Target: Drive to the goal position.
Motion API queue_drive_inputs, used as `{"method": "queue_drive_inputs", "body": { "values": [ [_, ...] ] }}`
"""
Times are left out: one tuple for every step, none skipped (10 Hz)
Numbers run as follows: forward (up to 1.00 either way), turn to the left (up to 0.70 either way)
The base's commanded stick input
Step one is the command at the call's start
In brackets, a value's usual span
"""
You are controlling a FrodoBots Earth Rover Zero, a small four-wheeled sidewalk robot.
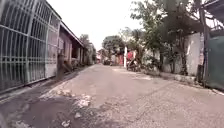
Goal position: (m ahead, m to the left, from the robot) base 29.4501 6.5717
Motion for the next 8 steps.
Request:
{"method": "queue_drive_inputs", "body": {
  "values": [
    [0.7, 0.0],
    [0.7, 0.0],
    [0.7, 0.0],
    [0.7, 0.0],
    [0.7, 0.0],
    [0.7, 0.0],
    [0.7, 0.0],
    [0.7, 0.0]
  ]
}}
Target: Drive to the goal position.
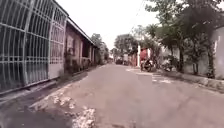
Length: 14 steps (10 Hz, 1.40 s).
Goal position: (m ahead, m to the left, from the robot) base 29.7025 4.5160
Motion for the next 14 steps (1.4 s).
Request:
{"method": "queue_drive_inputs", "body": {
  "values": [
    [0.7, 0.0],
    [0.7, 0.0],
    [0.7, 0.0],
    [0.7, 0.0],
    [0.7, 0.0],
    [0.7, 0.0],
    [0.7, 0.0],
    [0.7, 0.0],
    [0.7, 0.0],
    [0.7, 0.0],
    [0.7, 0.0],
    [0.7, 0.0],
    [0.7, 0.0],
    [0.7, 0.0]
  ]
}}
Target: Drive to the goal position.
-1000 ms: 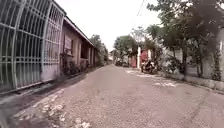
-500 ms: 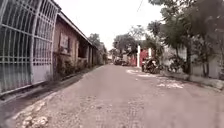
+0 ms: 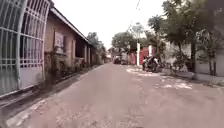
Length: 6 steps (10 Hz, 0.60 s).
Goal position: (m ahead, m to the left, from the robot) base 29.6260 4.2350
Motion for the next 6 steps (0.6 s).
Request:
{"method": "queue_drive_inputs", "body": {
  "values": [
    [0.7, 0.0],
    [0.7, 0.0],
    [0.7, 0.0],
    [0.7, 0.0],
    [0.7, 0.0],
    [0.7, 0.02]
  ]
}}
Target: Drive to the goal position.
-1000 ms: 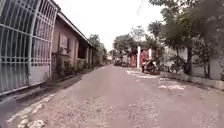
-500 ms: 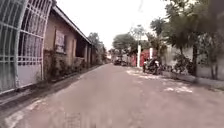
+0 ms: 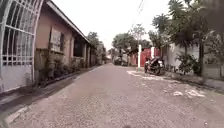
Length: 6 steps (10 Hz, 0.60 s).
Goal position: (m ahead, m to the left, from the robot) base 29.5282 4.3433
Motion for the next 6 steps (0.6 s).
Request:
{"method": "queue_drive_inputs", "body": {
  "values": [
    [0.7, 0.02],
    [0.7, 0.02],
    [0.7, 0.01],
    [0.7, 0.02],
    [0.7, 0.02],
    [0.7, 0.02]
  ]
}}
